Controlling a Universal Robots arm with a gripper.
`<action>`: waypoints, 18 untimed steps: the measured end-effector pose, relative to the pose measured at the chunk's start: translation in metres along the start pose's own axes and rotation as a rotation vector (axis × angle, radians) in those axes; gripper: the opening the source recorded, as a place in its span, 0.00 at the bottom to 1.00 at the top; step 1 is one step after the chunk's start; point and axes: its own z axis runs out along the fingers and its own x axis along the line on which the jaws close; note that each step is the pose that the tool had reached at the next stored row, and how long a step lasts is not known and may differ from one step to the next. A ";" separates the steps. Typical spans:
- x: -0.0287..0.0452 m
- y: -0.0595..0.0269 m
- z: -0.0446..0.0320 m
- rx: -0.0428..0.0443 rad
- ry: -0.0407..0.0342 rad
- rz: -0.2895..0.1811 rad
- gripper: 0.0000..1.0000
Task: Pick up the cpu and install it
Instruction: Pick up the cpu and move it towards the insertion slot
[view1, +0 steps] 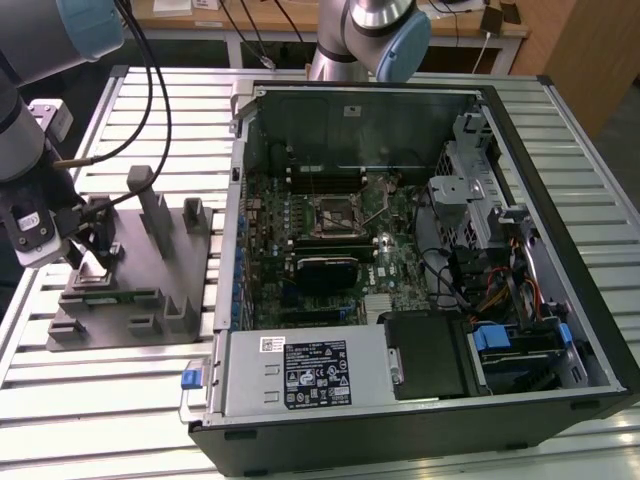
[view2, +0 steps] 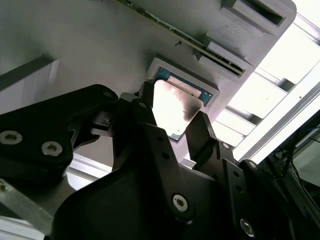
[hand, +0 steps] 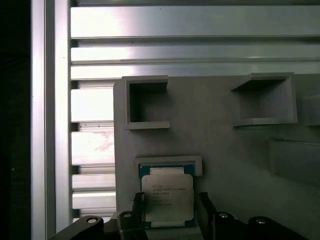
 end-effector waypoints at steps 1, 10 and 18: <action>0.0000 0.0000 0.0000 0.0000 -0.0001 0.000 0.53; 0.0001 -0.0001 0.0025 -0.0001 0.0000 -0.001 0.60; 0.0007 0.0003 0.0061 -0.0001 0.0001 -0.002 0.60</action>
